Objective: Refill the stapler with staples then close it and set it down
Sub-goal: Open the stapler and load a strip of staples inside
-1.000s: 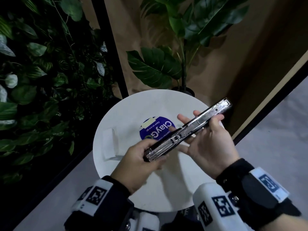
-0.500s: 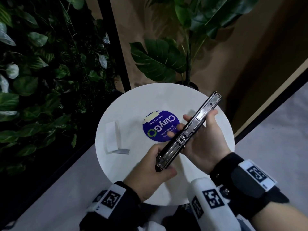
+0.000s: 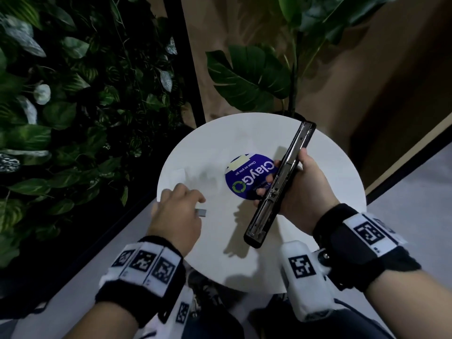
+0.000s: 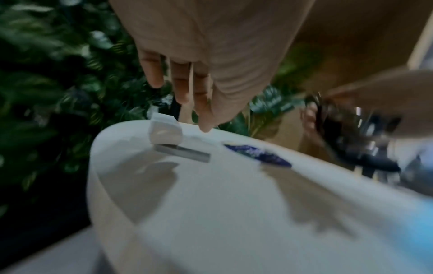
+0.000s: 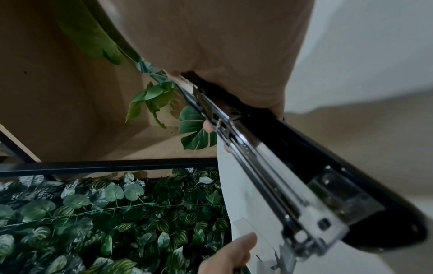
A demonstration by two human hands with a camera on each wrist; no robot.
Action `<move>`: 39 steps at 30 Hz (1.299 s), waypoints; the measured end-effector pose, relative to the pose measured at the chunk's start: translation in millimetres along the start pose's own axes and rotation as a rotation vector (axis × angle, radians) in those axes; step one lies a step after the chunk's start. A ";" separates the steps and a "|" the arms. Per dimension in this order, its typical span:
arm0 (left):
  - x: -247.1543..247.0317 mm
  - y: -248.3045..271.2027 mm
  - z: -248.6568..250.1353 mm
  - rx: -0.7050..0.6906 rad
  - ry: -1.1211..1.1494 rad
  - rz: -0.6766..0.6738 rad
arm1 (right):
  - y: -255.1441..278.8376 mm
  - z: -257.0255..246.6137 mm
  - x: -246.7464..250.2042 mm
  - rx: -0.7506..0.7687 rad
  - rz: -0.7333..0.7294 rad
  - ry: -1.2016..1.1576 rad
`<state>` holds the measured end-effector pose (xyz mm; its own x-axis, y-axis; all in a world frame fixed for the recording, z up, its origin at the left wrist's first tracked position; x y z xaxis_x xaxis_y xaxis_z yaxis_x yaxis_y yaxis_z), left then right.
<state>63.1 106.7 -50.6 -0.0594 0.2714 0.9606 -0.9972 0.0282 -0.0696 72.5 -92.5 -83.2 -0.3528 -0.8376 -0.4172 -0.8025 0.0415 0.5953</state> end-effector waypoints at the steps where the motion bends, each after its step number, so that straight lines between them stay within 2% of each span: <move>1: -4.0 -2.5 3.0 -0.057 -0.097 0.002 | -2.2 1.8 -0.5 0.001 0.005 0.010; 4: -16.2 -6.1 11.2 -0.182 -0.283 -0.016 | -7.5 6.8 -4.5 -0.002 0.004 0.027; 8: -31.8 -9.9 7.0 -0.162 -0.392 -0.111 | -10.0 10.3 -11.8 -0.005 -0.014 0.020; 12: -33.3 -11.8 12.0 -0.174 -0.427 -0.132 | -10.4 13.9 -16.6 -0.018 -0.026 -0.017; 15: -29.8 -9.2 23.8 -0.249 -0.447 -0.095 | -11.5 15.5 -15.8 -0.021 -0.027 -0.034; 17: -23.5 -8.3 31.6 -0.274 -0.353 -0.040 | -10.4 15.4 -14.8 -0.017 -0.036 -0.039; 19: -14.5 -9.9 36.5 -0.236 -0.094 -0.022 | -10.1 14.2 -12.5 -0.007 -0.036 -0.049; 21: -4.1 -12.9 34.7 -0.085 0.302 -0.043 | -10.6 13.1 -9.3 0.007 -0.023 -0.062; 23: -3.7 -10.5 33.5 0.089 0.634 -0.128 | -10.9 12.1 -7.0 0.021 -0.016 -0.070; 26: -7.5 -4.6 43.8 0.213 0.943 -0.266 | -8.5 10.9 -6.2 0.037 -0.026 -0.058; 32: -3.5 -9.4 61.4 0.171 0.917 -0.287 | -3.1 9.5 -11.7 0.054 -0.063 -0.066; 39: 1.9 -13.6 67.9 0.090 0.800 -0.201 | -2.9 8.5 -15.4 0.068 -0.075 -0.061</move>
<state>73.4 41.5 -29.5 0.1372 0.8725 0.4690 -0.9872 0.0815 0.1373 76.1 -75.1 -84.3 -0.3177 -0.8048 -0.5013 -0.8579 0.0188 0.5134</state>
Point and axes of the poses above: each hand's wrist, its own y-axis away from the middle knuckle, its own x-axis out of the back of the hand, z = x × y, the point moved 9 cm from there along -y, towards the middle knuckle, and after that the axes turned 5 degrees about z, right-handed, at the moved point
